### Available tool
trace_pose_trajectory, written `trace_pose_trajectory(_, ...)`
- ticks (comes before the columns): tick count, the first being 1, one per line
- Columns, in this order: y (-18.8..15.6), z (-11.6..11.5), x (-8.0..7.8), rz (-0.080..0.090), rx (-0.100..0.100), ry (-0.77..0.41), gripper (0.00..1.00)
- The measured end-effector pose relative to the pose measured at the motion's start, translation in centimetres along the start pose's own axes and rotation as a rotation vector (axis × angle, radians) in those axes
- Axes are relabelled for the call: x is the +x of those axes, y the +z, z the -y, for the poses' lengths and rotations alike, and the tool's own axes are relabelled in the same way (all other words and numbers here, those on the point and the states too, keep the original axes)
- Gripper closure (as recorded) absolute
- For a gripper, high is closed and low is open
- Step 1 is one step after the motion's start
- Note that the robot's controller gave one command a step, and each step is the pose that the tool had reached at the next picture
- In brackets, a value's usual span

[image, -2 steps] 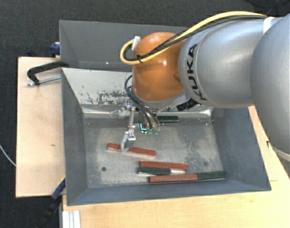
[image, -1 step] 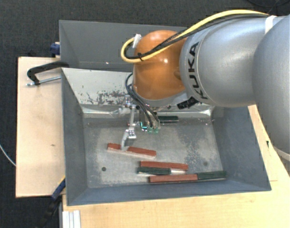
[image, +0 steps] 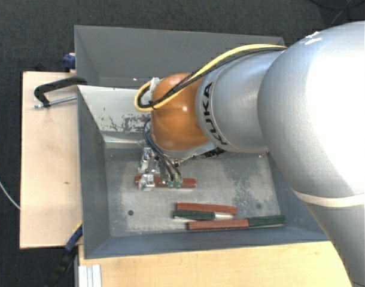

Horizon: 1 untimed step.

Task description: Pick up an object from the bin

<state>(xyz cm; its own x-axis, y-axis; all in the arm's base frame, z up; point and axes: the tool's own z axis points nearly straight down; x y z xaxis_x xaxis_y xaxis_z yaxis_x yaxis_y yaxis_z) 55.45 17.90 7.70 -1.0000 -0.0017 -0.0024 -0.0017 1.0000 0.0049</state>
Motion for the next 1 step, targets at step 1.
trace_pose_trajectory(1,0.00,0.00,0.00,0.000,0.000,0.000,1.00)
